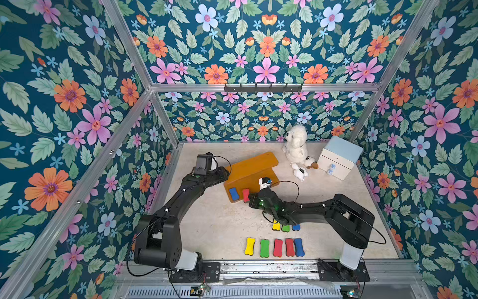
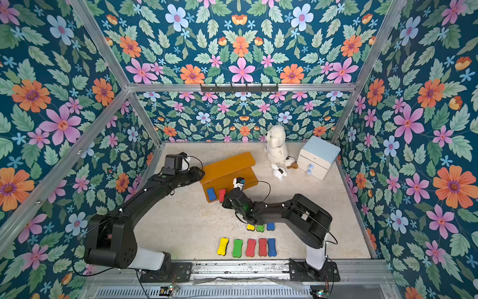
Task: Remove the whiteboard erasers from the shelf
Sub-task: Pick up the whiteboard eraser from the shelf, then place the whiteboard eraser at the center of the board.
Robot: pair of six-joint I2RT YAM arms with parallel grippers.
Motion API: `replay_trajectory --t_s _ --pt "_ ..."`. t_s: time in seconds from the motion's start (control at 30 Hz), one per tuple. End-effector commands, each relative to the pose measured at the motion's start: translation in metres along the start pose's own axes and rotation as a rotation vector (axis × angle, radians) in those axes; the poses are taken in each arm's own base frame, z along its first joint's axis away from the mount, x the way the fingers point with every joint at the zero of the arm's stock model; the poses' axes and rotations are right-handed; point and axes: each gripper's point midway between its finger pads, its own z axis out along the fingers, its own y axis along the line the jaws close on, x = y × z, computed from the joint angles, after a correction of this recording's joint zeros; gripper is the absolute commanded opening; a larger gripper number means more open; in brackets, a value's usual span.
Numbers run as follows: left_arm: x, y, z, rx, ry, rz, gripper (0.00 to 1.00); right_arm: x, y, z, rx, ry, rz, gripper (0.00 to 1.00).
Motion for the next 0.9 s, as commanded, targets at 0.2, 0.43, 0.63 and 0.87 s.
replay_trajectory --t_s 0.2,0.43,0.63,0.87 --pt "0.007 0.004 -0.007 -0.031 0.018 -0.001 0.46 0.034 -0.047 -0.05 0.193 0.046 0.12 0.0" --pt "0.007 0.003 -0.008 -0.032 0.018 0.004 0.47 0.048 -0.064 -0.077 0.231 0.092 0.124 0.0" --pt "0.007 0.003 -0.008 -0.032 0.015 0.006 0.47 0.06 -0.068 -0.075 0.235 0.153 0.087 0.0" --pt "0.005 0.003 -0.009 -0.035 0.01 0.005 0.47 0.068 -0.071 -0.079 0.237 0.184 0.09 0.0"
